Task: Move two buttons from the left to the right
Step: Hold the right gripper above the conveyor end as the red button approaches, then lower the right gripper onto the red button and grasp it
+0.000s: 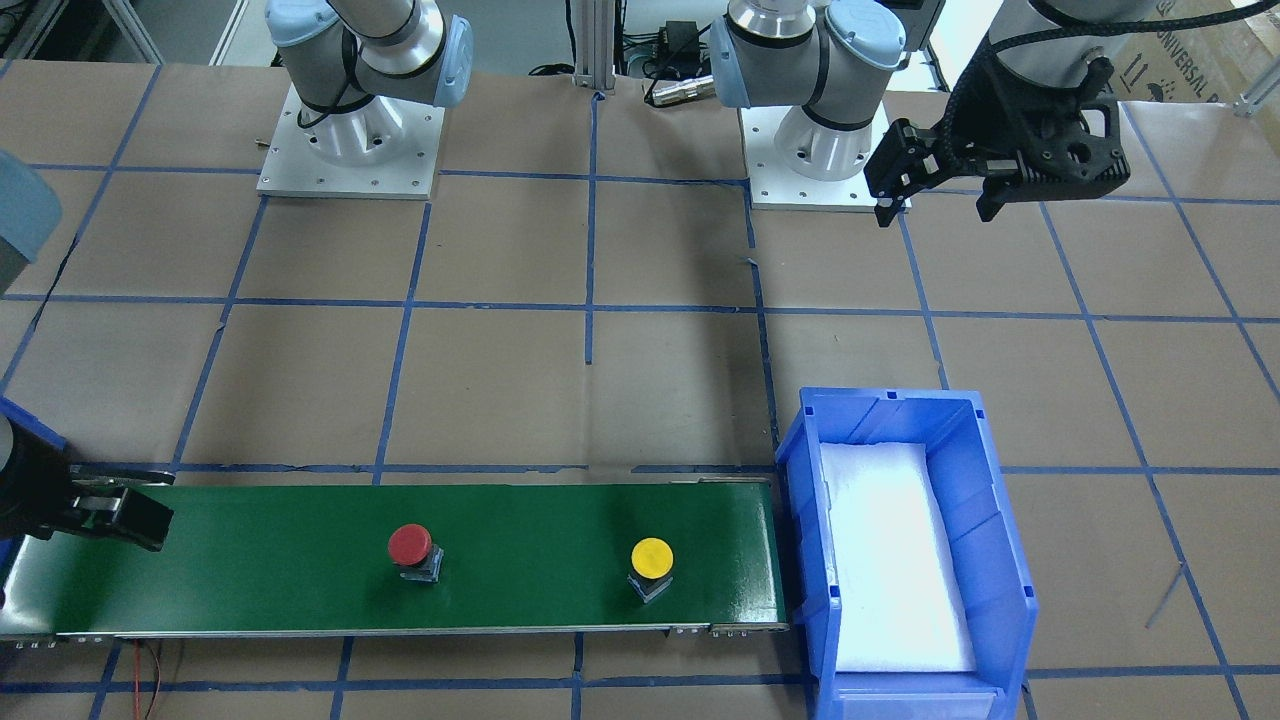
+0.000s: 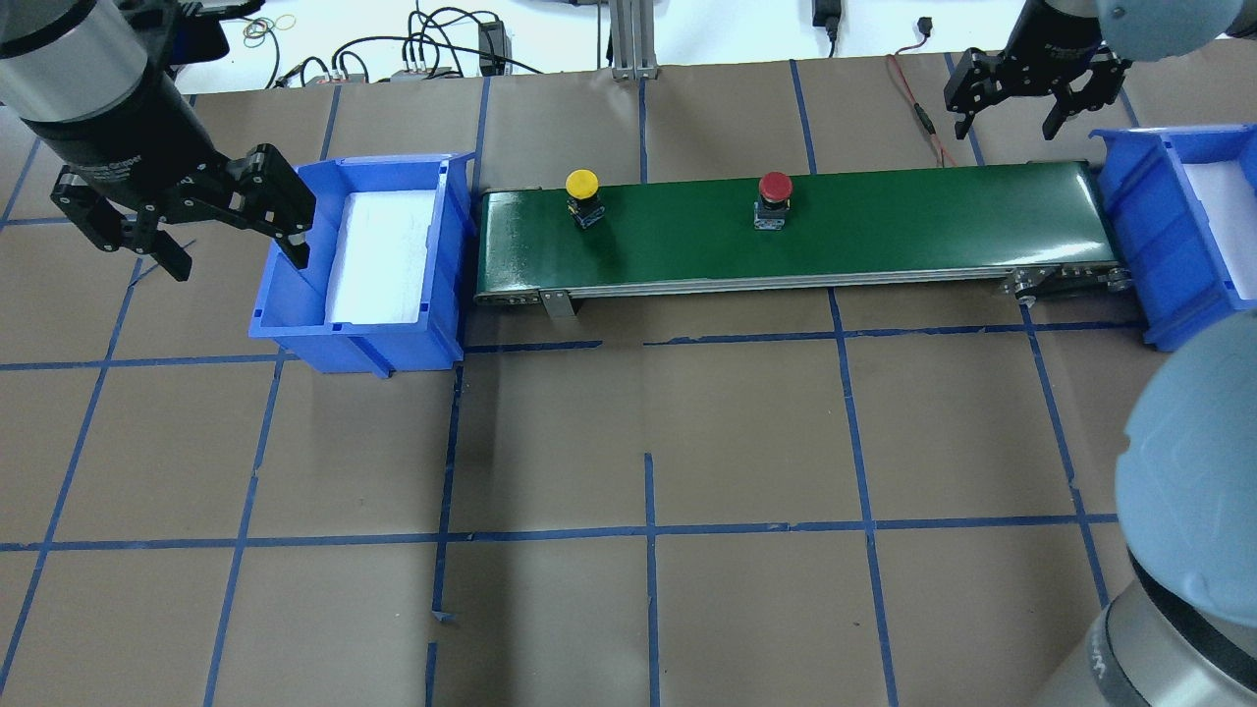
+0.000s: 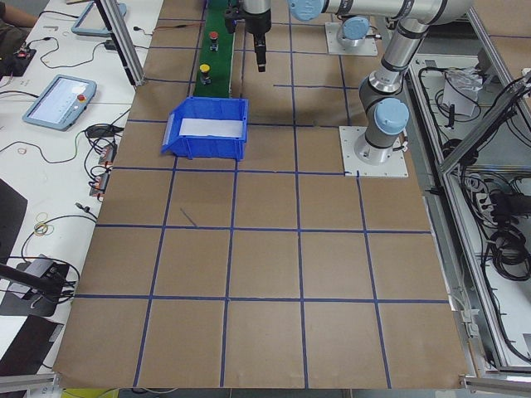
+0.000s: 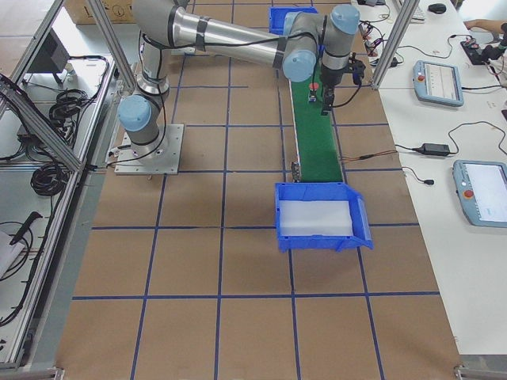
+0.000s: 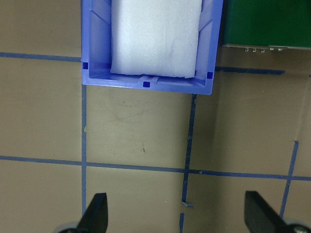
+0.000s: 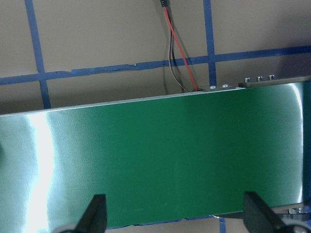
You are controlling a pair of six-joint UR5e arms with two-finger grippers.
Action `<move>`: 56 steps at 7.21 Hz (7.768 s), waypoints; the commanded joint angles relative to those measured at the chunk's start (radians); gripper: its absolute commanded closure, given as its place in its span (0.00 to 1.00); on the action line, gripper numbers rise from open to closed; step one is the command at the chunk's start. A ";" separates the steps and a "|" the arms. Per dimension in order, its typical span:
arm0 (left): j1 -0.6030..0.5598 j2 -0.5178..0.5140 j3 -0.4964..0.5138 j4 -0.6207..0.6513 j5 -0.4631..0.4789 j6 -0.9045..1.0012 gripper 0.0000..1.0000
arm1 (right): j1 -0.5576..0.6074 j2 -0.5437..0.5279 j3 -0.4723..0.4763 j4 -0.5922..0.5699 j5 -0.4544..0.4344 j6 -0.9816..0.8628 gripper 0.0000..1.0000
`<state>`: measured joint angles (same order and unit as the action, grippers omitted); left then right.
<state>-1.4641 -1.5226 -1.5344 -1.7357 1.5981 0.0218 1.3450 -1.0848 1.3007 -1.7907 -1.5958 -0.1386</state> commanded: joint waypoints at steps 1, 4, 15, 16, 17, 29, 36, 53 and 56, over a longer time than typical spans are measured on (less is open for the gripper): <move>-0.001 -0.001 -0.007 0.002 0.000 -0.010 0.00 | -0.029 0.013 0.048 -0.042 0.055 -0.097 0.00; -0.004 -0.002 0.002 0.002 -0.003 -0.003 0.00 | -0.029 0.017 0.092 -0.078 0.056 -0.131 0.00; -0.005 -0.004 0.014 -0.002 -0.010 -0.005 0.00 | -0.029 0.008 0.101 -0.125 0.051 -0.128 0.00; -0.005 -0.004 0.014 -0.002 -0.012 -0.005 0.00 | -0.029 0.006 0.101 -0.125 0.051 -0.125 0.00; -0.005 -0.004 0.014 -0.002 -0.012 -0.006 0.00 | -0.029 0.006 0.103 -0.125 0.051 -0.127 0.00; -0.007 -0.002 0.010 -0.007 -0.013 -0.007 0.00 | -0.029 -0.023 0.123 -0.139 0.066 -1.069 0.00; -0.004 -0.004 0.011 -0.007 -0.010 -0.003 0.00 | -0.029 -0.070 0.273 -0.272 0.068 -1.550 0.00; -0.007 -0.004 0.013 -0.015 -0.017 -0.007 0.00 | -0.029 0.013 0.178 -0.222 0.065 -1.658 0.00; -0.007 -0.005 0.013 -0.015 -0.017 -0.007 0.00 | -0.029 0.013 0.178 -0.222 0.063 -1.658 0.00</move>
<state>-1.4711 -1.5267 -1.5218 -1.7504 1.5817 0.0154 1.3161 -1.0721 1.4785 -2.0125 -1.5319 -1.7968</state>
